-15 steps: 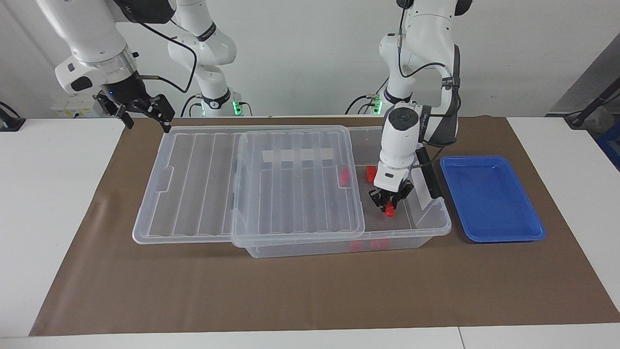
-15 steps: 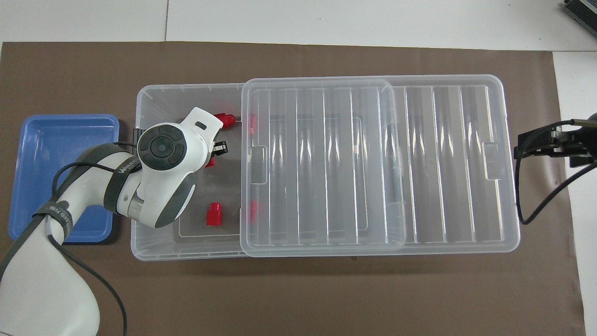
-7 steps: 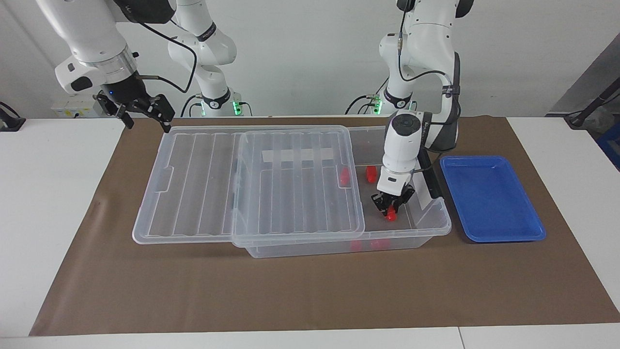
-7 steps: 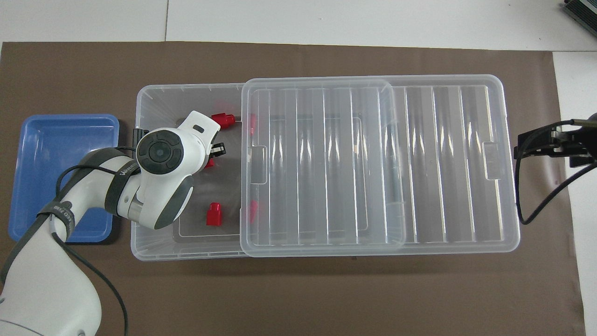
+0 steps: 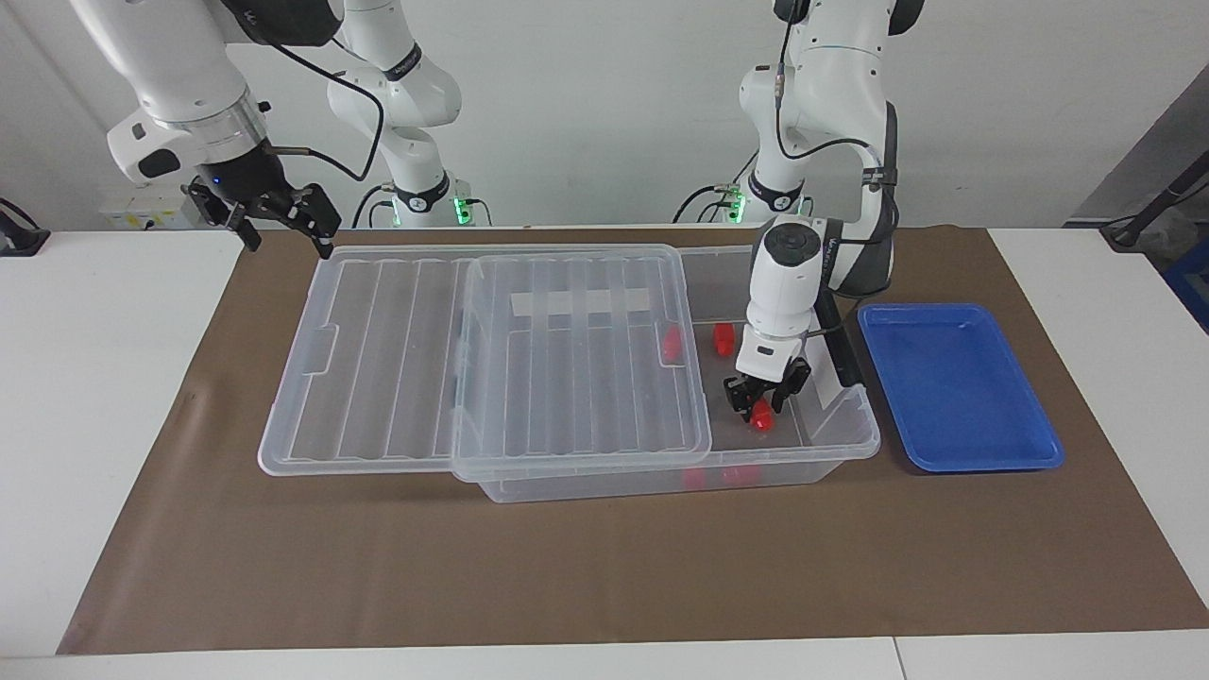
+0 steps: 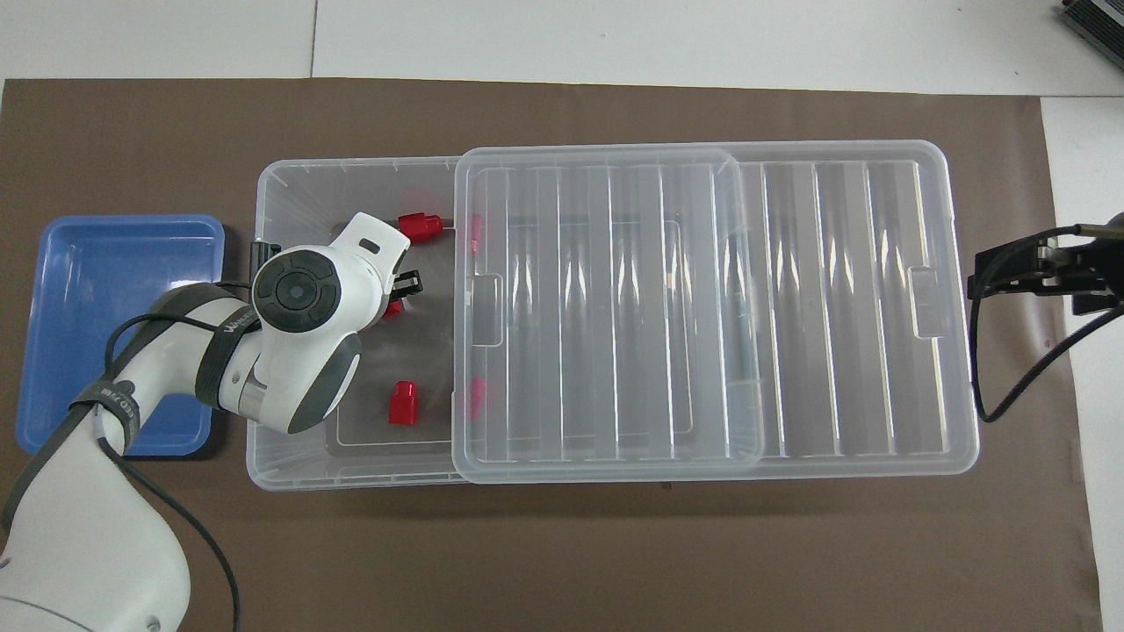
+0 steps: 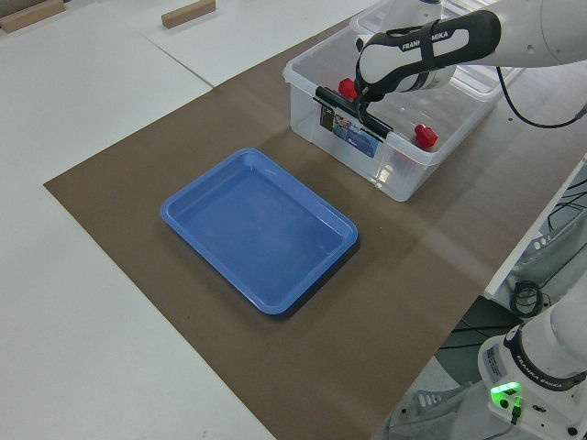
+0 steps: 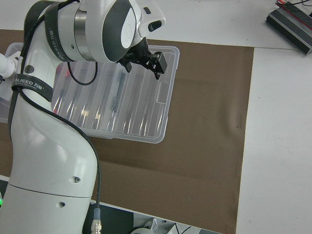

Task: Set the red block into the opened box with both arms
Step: 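Lower the red block into the box and open the left gripper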

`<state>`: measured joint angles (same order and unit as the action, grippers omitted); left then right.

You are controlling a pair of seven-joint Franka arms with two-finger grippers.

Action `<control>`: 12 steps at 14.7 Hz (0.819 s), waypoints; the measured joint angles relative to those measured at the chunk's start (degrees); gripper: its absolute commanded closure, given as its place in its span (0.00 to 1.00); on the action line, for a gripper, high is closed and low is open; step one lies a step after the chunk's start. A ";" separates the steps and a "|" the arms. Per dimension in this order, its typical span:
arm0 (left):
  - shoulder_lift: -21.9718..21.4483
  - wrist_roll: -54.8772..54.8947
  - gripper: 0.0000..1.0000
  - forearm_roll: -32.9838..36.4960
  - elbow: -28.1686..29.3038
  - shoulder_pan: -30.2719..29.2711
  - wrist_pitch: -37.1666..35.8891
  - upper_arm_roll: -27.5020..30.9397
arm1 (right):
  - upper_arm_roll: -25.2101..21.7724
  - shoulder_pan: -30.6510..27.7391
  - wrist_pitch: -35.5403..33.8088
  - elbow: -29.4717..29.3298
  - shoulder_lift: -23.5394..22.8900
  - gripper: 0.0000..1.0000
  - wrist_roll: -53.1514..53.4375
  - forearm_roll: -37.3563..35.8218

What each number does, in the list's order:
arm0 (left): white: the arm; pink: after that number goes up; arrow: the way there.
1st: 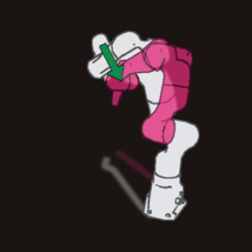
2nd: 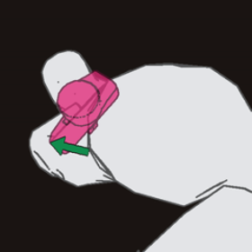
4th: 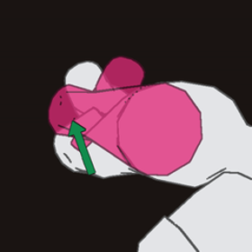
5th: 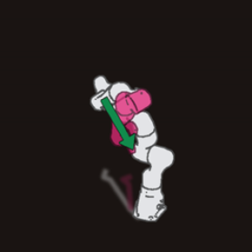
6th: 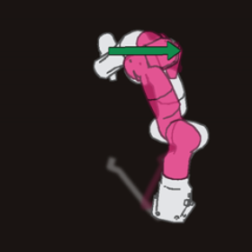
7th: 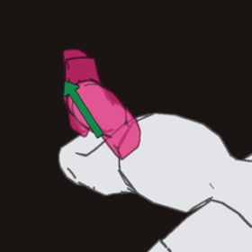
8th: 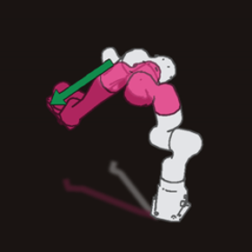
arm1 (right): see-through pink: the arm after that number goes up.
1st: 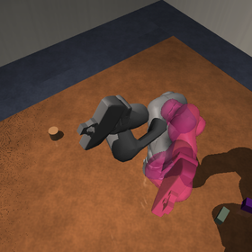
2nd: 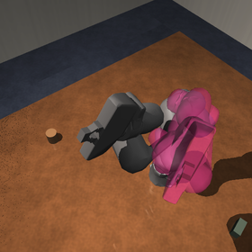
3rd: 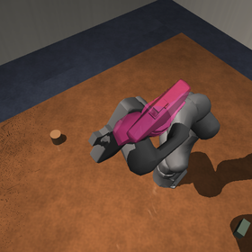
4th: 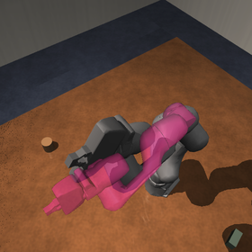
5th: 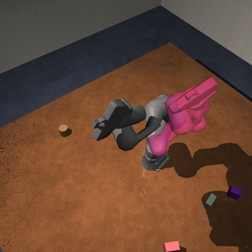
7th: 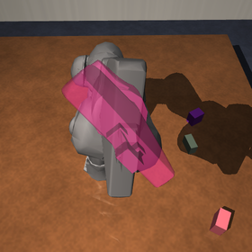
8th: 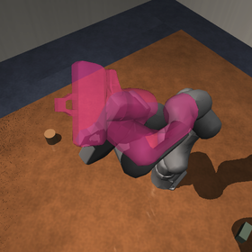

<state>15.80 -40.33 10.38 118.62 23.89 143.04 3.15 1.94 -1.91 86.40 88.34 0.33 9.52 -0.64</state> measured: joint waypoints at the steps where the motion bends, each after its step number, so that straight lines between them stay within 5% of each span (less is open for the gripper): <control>1: 0.00 0.00 0.01 0.01 0.00 -0.02 0.00 0.00 | 0.00 0.00 0.00 0.00 0.00 0.00 0.00 0.00; 12: -3.37 0.00 0.00 0.07 -4.50 0.07 -8.76 -0.58 | 0.00 0.00 0.00 0.00 0.00 0.00 0.00 0.00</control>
<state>12.43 -40.33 10.45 114.12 23.96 134.28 2.57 1.94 -1.91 86.40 88.34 0.33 9.53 -0.64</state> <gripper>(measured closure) 0.000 0.000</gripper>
